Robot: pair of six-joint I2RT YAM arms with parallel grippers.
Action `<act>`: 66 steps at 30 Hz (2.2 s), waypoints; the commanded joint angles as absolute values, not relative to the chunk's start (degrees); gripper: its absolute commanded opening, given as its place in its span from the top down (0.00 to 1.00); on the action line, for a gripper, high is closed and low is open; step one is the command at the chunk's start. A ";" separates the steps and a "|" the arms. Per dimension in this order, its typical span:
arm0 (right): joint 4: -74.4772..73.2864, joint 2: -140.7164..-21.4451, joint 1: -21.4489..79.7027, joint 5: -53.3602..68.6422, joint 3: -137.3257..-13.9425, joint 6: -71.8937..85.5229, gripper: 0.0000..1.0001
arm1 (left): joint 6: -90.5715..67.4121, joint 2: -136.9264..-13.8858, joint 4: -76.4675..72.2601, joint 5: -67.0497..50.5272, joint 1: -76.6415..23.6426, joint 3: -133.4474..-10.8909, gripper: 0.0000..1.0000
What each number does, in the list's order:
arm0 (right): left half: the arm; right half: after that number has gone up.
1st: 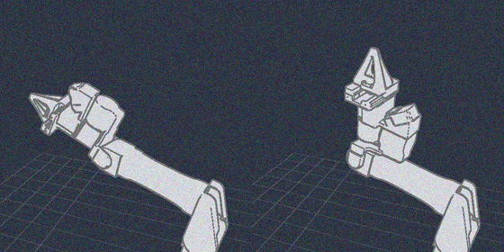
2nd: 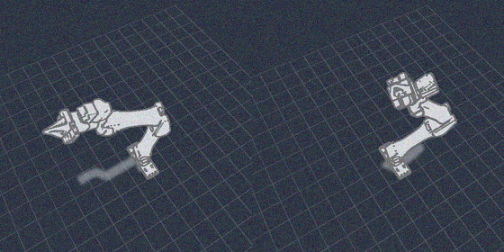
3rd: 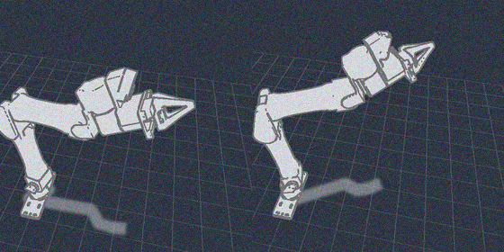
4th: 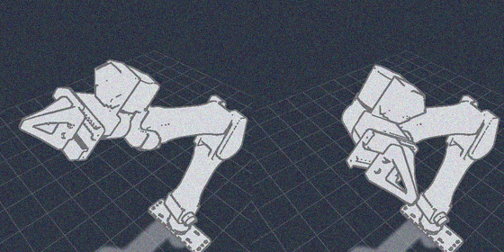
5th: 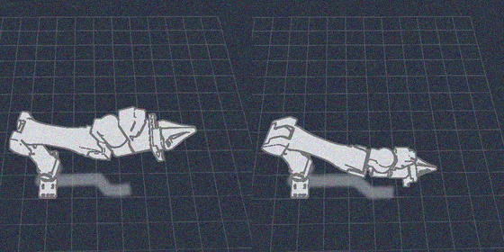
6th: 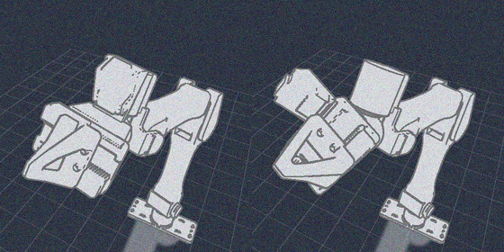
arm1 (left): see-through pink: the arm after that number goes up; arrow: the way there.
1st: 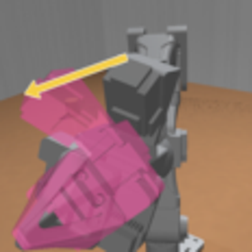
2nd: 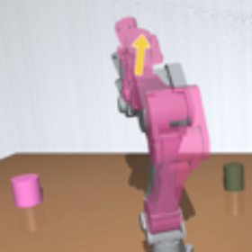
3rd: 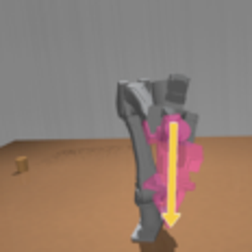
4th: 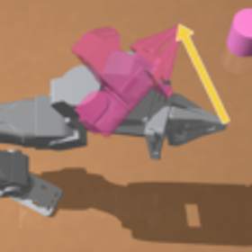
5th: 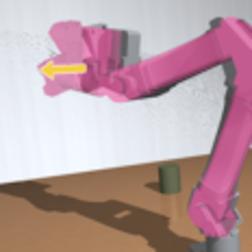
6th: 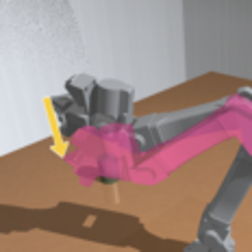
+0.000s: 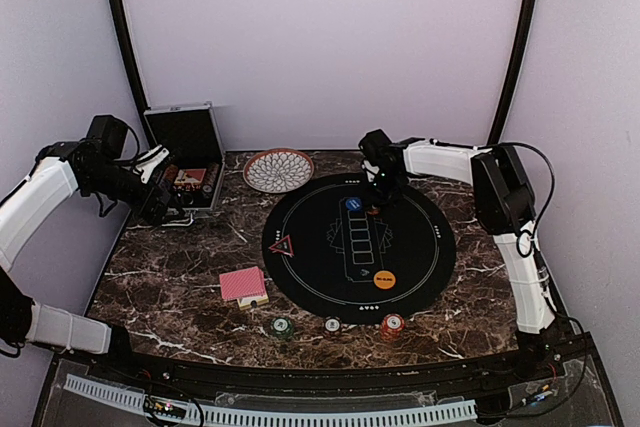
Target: Distribute texas hold em gaming equipment
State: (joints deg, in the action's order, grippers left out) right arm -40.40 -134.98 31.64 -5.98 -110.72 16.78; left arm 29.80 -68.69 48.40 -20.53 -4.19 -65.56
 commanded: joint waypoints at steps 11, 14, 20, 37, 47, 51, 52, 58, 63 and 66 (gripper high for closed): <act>-40.92 -131.59 31.08 -8.41 -112.67 15.48 0.36 | 30.53 -68.38 50.31 -21.18 -4.48 -67.24 0.01; -41.06 -128.36 32.19 -9.36 -111.42 14.94 0.34 | 30.48 -68.48 50.28 -21.14 -4.53 -67.31 0.01; -40.74 -116.71 36.95 -11.00 -100.74 14.95 0.24 | 30.43 -68.67 50.35 -21.18 -4.50 -67.50 0.01; -48.50 -83.59 58.57 -3.95 -62.53 28.19 0.14 | 30.69 -67.87 50.86 -21.19 -4.99 -66.48 0.01; -47.28 -86.53 64.33 -2.55 -60.48 29.45 0.14 | 30.50 -68.19 50.89 -21.55 -5.01 -66.68 0.01; -46.32 -88.70 65.58 -2.31 -60.08 29.05 0.19 | 30.54 -67.77 50.85 -21.29 -5.02 -66.38 0.01; -46.10 -89.17 65.72 -2.32 -59.89 29.01 0.21 | 30.57 -67.74 50.82 -21.32 -5.01 -66.34 0.01; -45.38 -90.51 65.81 -3.17 -58.86 28.83 0.22 | 30.50 -67.54 50.83 -21.56 -5.01 -66.36 0.01; -44.93 -91.60 65.83 -3.60 -58.63 28.55 0.23 | 30.59 -67.63 50.80 -21.56 -5.01 -66.36 0.01; -44.55 -92.05 65.83 -3.52 -58.39 28.31 0.23 | 30.63 -67.55 50.91 -21.54 -5.01 -66.31 0.01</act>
